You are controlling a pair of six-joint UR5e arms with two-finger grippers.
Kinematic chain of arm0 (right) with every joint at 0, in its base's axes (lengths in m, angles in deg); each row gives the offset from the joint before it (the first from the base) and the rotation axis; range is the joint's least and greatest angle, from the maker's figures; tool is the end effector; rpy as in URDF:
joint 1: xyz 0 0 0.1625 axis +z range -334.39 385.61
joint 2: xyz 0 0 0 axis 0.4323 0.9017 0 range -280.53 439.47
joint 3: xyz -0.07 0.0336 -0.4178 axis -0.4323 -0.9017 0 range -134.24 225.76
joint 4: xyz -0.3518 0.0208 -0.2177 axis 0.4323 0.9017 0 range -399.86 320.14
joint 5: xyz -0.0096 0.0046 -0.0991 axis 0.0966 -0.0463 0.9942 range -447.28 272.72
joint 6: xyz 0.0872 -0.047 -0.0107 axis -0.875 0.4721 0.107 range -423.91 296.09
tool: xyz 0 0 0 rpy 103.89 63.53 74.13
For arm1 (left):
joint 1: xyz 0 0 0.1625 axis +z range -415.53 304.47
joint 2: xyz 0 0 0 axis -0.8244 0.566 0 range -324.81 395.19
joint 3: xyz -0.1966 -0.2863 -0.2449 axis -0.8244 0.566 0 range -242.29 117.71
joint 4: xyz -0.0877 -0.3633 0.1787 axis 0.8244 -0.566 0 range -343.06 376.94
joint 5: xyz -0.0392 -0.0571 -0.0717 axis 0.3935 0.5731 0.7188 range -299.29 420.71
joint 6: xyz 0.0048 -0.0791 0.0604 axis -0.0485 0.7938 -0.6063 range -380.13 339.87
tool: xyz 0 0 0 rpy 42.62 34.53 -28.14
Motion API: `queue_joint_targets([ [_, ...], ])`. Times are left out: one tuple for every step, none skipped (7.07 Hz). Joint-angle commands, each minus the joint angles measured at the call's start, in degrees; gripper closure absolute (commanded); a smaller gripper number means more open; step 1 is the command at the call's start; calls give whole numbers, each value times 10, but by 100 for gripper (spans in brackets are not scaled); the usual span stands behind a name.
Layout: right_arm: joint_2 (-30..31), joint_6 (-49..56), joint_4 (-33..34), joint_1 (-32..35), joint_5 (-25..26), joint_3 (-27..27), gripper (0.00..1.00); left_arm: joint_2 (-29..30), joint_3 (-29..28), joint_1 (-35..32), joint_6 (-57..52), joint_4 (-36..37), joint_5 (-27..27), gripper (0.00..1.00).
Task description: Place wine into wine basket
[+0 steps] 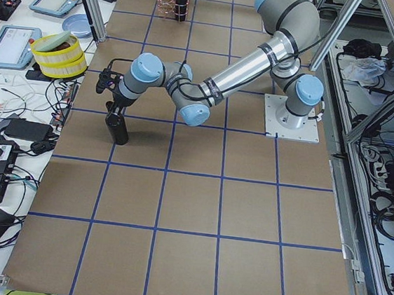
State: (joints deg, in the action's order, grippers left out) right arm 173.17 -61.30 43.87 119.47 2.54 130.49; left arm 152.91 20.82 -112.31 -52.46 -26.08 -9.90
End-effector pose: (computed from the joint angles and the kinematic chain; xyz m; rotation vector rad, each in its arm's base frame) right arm 0.1645 -0.4543 0.5528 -0.1770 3.1321 -0.0739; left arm 0.2417 -0.6727 0.3588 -0.0950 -2.9845 0.8587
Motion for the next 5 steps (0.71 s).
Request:
queue_joint_targets([
  [0,-2,1,0,-1,0,0,5,0,0,9,4,-14,7],
  [0,-3,1,0,-2,0,0,6,0,-1,15,8,-16,7],
  [0,-18,1,0,-4,0,0,7,0,-1,15,14,-16,7],
  [1,-39,1,0,-8,0,0,6,0,-2,23,14,-15,7],
  [0,-39,1,0,-8,0,0,6,0,-2,24,14,-14,10],
])
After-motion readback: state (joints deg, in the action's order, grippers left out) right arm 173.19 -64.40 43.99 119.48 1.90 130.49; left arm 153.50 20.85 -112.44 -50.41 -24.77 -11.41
